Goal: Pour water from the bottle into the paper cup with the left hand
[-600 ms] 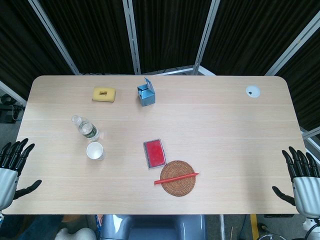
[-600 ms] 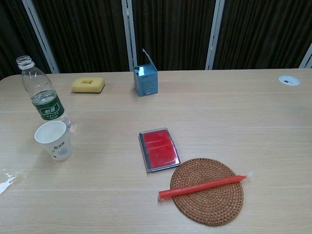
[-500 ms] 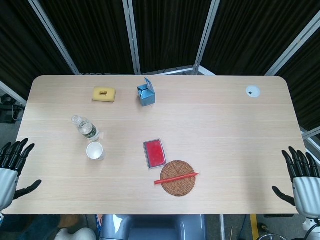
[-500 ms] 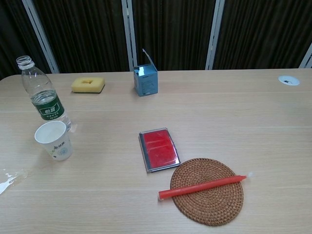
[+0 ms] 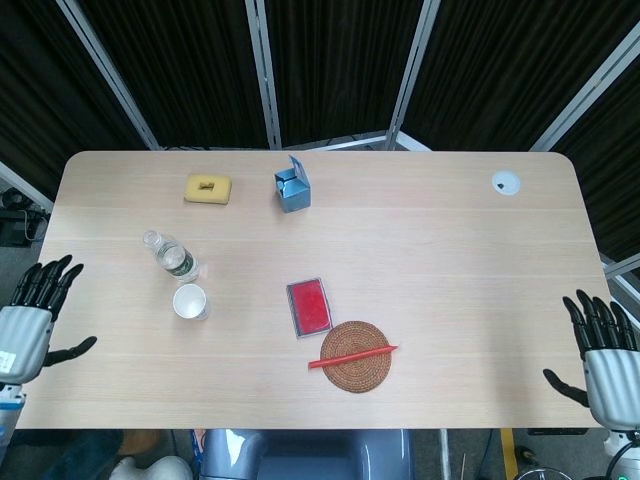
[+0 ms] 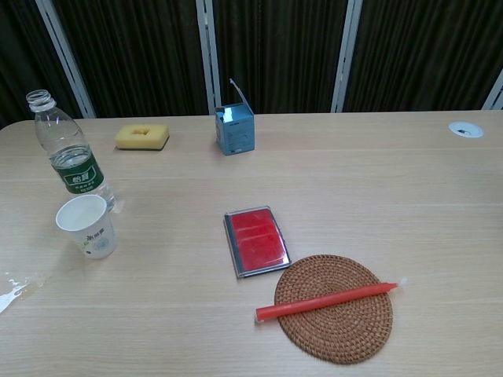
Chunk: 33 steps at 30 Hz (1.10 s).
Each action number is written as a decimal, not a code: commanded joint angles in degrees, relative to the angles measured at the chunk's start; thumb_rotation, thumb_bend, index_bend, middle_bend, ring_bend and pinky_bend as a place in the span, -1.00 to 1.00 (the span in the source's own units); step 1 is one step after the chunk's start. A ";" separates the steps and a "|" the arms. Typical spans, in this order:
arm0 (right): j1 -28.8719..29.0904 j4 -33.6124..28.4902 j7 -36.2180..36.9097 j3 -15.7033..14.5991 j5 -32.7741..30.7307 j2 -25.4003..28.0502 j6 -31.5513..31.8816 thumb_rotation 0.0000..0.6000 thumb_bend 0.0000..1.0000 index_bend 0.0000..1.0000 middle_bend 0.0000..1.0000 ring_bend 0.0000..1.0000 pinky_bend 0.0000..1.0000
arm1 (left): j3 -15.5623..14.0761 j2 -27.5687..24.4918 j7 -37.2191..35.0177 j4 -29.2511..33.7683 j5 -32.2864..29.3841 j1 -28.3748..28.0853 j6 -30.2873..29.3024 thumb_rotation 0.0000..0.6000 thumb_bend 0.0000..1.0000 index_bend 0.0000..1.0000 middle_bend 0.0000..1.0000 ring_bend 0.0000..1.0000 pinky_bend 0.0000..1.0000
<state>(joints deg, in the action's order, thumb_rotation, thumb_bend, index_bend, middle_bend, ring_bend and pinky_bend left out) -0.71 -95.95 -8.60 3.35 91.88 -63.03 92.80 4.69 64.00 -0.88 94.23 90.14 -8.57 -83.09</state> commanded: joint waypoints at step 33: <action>2.87 1.79 -4.09 2.76 -9.46 -2.27 -6.22 1.00 -1.00 -1.00 -1.00 -1.00 -1.00 | 7.89 24.84 -47.82 -38.51 -15.39 -23.27 35.86 1.00 -1.00 -1.00 -1.00 -1.00 -1.00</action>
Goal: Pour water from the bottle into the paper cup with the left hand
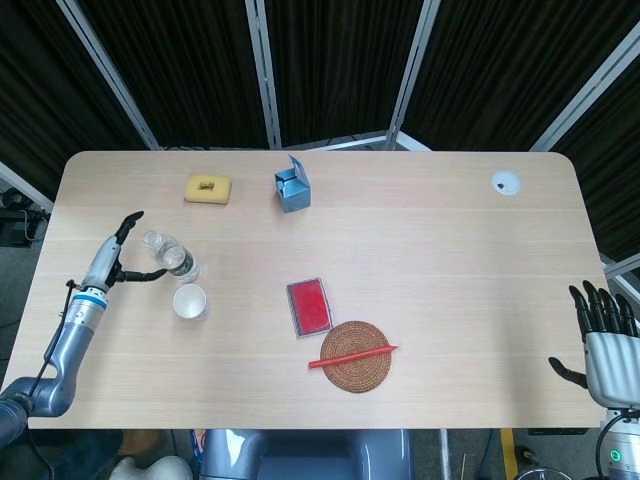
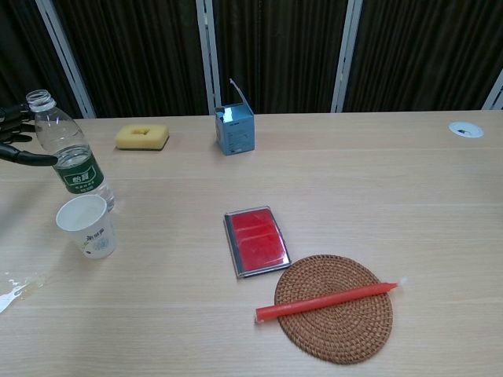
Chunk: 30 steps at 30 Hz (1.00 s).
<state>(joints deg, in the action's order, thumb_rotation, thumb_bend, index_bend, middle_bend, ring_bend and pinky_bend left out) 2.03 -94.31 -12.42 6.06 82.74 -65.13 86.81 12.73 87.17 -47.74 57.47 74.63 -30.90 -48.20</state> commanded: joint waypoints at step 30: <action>1.76 2.56 -2.86 0.24 -3.85 -2.14 -3.09 1.00 -1.00 -1.00 -1.00 -1.00 -1.00 | 0.34 13.21 -11.55 -17.95 0.68 -7.21 6.83 1.00 -0.86 -0.60 -0.90 -0.99 -0.90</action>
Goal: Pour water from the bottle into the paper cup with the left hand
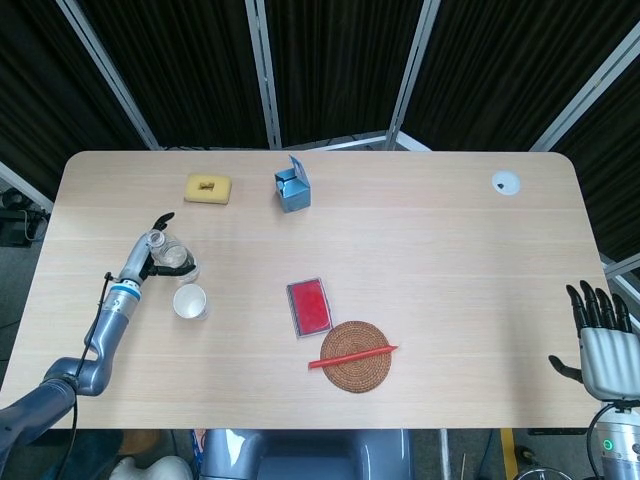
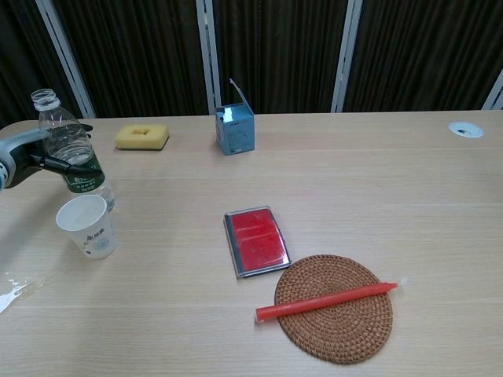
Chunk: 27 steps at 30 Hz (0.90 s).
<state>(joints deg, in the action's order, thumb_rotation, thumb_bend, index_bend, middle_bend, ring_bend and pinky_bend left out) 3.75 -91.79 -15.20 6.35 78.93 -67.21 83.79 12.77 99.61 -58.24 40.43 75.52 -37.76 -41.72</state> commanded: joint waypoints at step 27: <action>-0.12 -0.11 0.51 -0.51 -0.21 0.31 0.32 1.00 -1.00 -1.00 -1.00 -1.00 -1.00 | -0.94 -8.71 -3.36 7.50 4.42 -0.93 -4.24 1.00 0.13 0.21 -0.06 -0.40 -0.34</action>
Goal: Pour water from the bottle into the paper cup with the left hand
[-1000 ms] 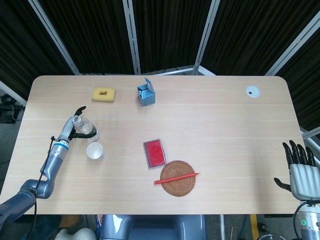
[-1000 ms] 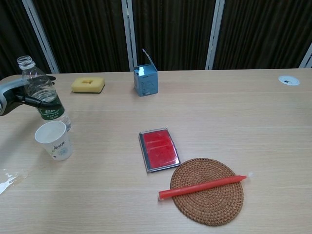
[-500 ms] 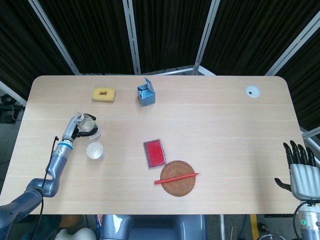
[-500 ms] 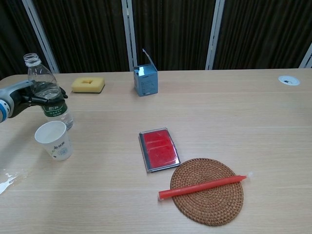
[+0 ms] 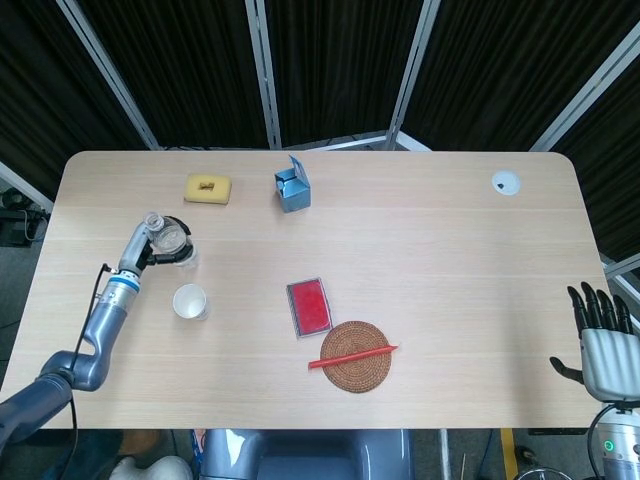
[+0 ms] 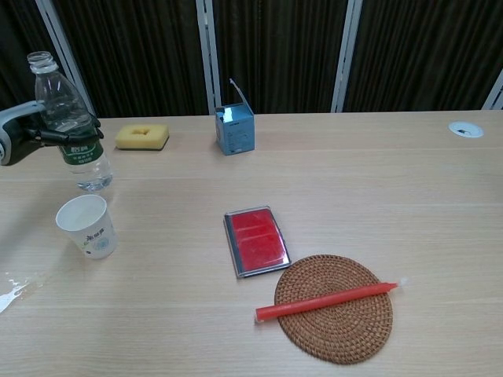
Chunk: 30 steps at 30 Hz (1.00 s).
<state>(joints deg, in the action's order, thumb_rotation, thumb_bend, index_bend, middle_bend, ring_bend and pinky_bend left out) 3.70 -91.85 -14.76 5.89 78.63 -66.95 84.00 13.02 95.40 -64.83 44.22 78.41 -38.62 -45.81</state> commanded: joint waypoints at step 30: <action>-1.35 -1.07 -0.88 -0.31 0.76 0.23 2.53 1.00 -1.00 -1.00 -1.00 -1.00 -1.00 | -14.25 -14.89 29.56 3.89 9.18 2.52 2.77 1.00 0.14 0.22 -0.07 -0.40 -0.33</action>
<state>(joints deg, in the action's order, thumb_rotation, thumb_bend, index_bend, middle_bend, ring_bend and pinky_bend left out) 2.33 -92.94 -15.65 5.55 79.40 -66.71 86.55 -1.03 79.29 -37.66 48.86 87.46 -35.70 -42.96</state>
